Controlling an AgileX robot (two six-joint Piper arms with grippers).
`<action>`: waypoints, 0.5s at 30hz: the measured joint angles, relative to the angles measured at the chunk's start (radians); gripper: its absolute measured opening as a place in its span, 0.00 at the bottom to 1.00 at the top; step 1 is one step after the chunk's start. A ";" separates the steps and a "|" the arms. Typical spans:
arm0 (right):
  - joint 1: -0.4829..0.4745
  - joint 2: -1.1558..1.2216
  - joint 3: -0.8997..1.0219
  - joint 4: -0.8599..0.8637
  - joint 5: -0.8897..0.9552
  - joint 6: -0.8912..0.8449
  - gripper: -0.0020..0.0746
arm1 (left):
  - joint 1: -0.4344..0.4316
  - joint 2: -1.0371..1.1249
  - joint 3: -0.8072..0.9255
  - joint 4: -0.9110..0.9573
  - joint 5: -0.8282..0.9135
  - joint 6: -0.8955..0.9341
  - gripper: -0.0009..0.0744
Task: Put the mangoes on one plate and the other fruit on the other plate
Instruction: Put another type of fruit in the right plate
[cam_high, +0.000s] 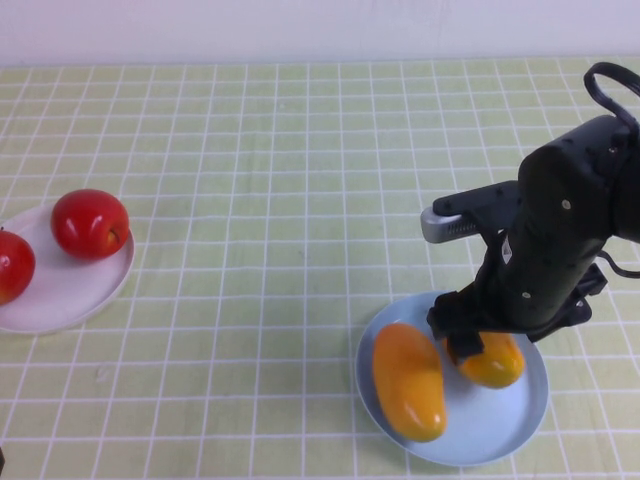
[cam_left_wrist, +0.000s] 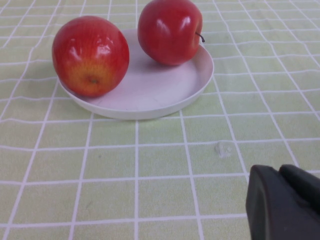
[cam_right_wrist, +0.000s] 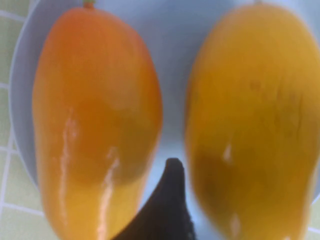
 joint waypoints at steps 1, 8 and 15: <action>0.000 -0.002 0.000 0.000 -0.004 0.000 0.84 | 0.000 0.000 0.000 0.000 0.000 0.000 0.01; 0.000 -0.030 -0.002 -0.001 0.035 0.001 0.73 | 0.000 0.000 0.000 0.000 0.000 0.000 0.01; 0.000 -0.185 -0.002 0.001 0.147 -0.014 0.16 | 0.000 0.000 0.000 0.000 0.000 0.000 0.01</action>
